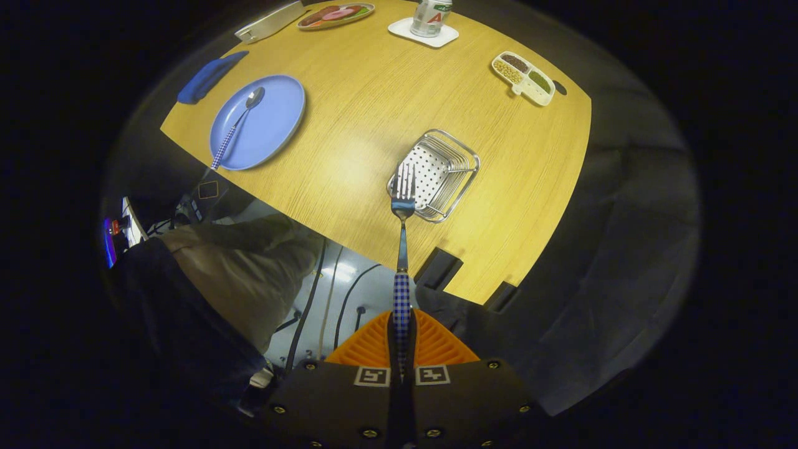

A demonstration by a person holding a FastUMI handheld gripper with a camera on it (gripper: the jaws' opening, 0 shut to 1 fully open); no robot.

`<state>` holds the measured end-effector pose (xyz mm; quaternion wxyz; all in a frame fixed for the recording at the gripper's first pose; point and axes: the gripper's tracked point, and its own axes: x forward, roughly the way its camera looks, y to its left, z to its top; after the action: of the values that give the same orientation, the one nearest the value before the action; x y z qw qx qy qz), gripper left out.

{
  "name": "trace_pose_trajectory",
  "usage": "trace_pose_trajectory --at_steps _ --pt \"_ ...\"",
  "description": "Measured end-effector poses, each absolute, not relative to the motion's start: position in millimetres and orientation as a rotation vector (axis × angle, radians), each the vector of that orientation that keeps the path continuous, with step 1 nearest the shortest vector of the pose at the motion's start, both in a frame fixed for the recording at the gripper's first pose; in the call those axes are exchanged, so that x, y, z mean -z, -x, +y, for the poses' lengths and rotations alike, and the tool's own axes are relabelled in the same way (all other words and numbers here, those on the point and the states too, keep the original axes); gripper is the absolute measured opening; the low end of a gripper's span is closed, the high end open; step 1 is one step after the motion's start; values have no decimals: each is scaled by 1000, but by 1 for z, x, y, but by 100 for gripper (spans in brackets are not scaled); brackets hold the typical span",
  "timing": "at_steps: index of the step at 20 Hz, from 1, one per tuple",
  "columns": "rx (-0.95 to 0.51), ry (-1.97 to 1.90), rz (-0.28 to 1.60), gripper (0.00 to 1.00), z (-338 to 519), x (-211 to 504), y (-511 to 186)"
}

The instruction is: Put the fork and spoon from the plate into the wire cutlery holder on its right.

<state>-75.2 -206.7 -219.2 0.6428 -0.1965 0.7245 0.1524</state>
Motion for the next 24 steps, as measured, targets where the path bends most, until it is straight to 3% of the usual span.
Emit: trace_pose_trajectory --at_steps 24 --pt "-352 538 1918 1 -213 276 5"
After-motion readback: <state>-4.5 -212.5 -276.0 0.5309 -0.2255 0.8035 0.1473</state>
